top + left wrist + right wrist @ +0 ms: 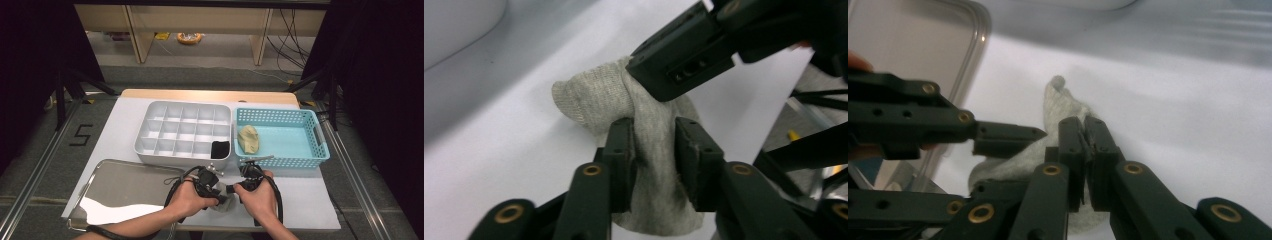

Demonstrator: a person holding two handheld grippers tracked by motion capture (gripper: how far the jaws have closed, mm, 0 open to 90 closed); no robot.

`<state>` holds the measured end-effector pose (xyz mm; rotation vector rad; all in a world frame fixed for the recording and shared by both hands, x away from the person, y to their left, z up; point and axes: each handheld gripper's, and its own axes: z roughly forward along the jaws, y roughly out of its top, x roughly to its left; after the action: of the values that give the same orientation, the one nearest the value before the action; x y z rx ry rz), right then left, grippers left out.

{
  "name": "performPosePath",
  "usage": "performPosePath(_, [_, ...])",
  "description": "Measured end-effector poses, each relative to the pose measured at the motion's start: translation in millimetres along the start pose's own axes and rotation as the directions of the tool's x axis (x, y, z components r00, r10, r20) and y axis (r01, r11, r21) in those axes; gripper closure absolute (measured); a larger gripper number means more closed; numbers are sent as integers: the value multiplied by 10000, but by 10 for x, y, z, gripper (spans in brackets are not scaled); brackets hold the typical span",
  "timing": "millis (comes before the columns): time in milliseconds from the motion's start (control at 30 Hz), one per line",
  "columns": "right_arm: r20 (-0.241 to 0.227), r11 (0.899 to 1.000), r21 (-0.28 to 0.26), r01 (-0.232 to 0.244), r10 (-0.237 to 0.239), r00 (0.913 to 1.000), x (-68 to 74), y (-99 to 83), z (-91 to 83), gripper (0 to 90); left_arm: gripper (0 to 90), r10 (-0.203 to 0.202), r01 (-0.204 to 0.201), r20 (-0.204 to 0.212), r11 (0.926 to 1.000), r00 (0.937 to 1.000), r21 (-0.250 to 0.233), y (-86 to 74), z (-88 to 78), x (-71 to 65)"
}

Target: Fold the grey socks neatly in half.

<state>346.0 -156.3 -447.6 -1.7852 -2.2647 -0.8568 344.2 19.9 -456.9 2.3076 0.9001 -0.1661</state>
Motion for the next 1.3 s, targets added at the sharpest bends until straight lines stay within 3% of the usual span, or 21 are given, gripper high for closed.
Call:
performPosePath(33, [-1, 10000, 38, -81, 81, 10000, -6, -7, 3, 878, 633, -191, 193, 157, 9997, 9997, -114, -4, -29, 10])
performPosePath(67, [-88, 10000, 3, 41, -41, 10000, -23, -17, 0, 878, 617, -785, 806, 377, 9950, 9962, -591, -5, -42, -5])
performPosePath(167, [-196, 9991, 84, -424, 426, 9989, -21, -60, -14, 879, 638, -1154, 1209, 584, 9874, 9916, -1022, 4, -158, 39])
performPosePath(200, [-108, 10000, -91, -10, 9, 9999, -61, -73, 1, 878, 649, -1172, 1225, 542, 9867, 9916, -1069, 6, -184, 56])
performPosePath(233, [44, 9997, 58, -232, 232, 9997, -62, -83, 8, 879, 665, -1197, 1258, 602, 9859, 9910, -1104, 1, -185, 74])
performPosePath(267, [-102, 9985, 164, -518, 520, 9986, -37, -102, 0, 879, 679, -1281, 1316, 449, 9876, 9907, -858, -1, -191, 77])
performPosePath(300, [-110, 9999, -107, 108, -109, 9999, -80, -107, 29, 879, 692, -1376, 1414, 555, 9872, 9889, -733, -14, -174, 89])
performPosePath(333, [-181, 9988, 44, -478, 478, 9987, -32, -119, 21, 878, 701, -1261, 1283, 442, 9905, 9910, -501, -29, -159, 97])
performPosePath(367, [-245, 10000, -85, -13, 11, 9997, -64, -119, 38, 879, 704, -1296, 1316, 516, 9906, 9902, -379, -47, -130, 102])
performPosePath(433, [7, 9998, 121, -163, 163, 9999, -53, -121, 37, 878, 709, -1352, 1364, 545, 9905, 9893, -175, -76, -83, 108])
performPosePath(467, [84, 9999, -7, 107, -107, 9999, -61, -127, 40, 878, 709, -1333, 1339, 540, 9910, 9896, -77, -81, -74, 113])
performPosePath(500, [8, 9996, -45, 282, -282, 9996, -69, -128, 52, 878, 709, -1599, 1616, 584, 9865, 9854, -267, -84, -54, 97])
performPosePath(667, [-78, 9982, -240, 556, -558, 9984, -93, -142, 71, 878, 651, -957, 959, 225, 9954, 9952, -49, -74, -84, 140])
performPosePath(733, [37, 9978, -284, 593, -592, 9982, -75, -146, 71, 877, 610, -897, 899, 111, 9959, 9959, -142, -72, -85, 130])
performPosePath(767, [132, 9972, -343, 667, -662, 9977, -56, -148, 68, 877, 534, -1033, 1034, -40, 9946, 9946, 58, -67, -76, 124])
performPosePath(800, [132, 9972, -343, 667, -662, 9977, -56, -148, 68, 877, 526, -1033, 1034, -40, 9946, 9946, 58, -67, -76, 124])
performPosePath(900, [282, 9967, -385, 710, -700, 9972, -51, -151, 74, 877, 525, -1650, 1650, 320, 9863, 9858, 3, -63, -31, 129])
performPosePath(1033, [206, 9971, -365, 668, -661, 9976, -55, -159, 73, 877, 480, -1680, 1661, 437, 9851, 9848, 447, -50, 26, 117])
performPosePath(1100, [175, 9972, -342, 671, -666, 9976, -64, -157, 74, 876, 475, -1476, 1444, 456, 9872, 9880, 673, -47, 87, 120])
performPosePath(1200, [198, 9974, -316, 644, -638, 9978, -70, -159, 73, 876, 498, -1620, 1583, 491, 9847, 9856, 730, -50, 122, 125])
performPosePath(1300, [155, 9978, -304, 593, -589, 9981, -68, -161, 70, 875, 508, -1332, 1298, 350, 9879, 9905, 851, -35, 128, 108])
